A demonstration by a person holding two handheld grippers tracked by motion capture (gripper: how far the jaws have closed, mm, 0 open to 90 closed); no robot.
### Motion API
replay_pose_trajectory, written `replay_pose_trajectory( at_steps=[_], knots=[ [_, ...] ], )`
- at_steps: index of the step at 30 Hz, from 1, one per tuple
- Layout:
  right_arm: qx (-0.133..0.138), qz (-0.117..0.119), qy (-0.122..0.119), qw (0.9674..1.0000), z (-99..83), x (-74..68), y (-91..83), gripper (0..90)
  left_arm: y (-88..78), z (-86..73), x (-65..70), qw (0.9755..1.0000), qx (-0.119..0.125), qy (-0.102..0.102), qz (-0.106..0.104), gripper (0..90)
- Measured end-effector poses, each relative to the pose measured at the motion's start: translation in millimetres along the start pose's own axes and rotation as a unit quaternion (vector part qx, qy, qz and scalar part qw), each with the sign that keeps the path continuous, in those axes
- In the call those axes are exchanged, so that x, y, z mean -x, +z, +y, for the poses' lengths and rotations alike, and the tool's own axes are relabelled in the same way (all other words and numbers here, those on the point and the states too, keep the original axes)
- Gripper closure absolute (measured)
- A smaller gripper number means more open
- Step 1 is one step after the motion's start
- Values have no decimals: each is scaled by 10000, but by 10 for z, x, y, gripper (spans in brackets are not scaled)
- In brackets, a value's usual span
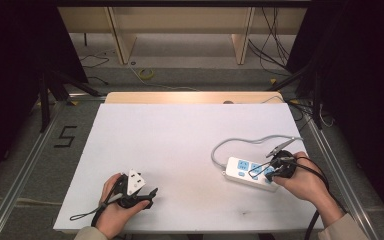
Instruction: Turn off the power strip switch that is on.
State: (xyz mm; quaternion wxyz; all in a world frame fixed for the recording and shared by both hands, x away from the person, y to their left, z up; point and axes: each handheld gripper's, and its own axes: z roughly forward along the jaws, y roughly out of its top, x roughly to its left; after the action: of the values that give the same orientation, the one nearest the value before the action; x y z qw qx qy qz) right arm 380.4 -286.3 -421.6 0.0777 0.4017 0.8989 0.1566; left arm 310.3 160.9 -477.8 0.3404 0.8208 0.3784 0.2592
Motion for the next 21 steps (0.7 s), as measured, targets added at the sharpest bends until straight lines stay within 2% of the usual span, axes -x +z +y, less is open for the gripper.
replay_pose_trajectory(
  at_steps=[21],
  knots=[
    [-60, -2, -25, 10000, 8, -20, 17, 900, -1, 2, 1, 10000, -2, 6, -2, 251]
  ],
)
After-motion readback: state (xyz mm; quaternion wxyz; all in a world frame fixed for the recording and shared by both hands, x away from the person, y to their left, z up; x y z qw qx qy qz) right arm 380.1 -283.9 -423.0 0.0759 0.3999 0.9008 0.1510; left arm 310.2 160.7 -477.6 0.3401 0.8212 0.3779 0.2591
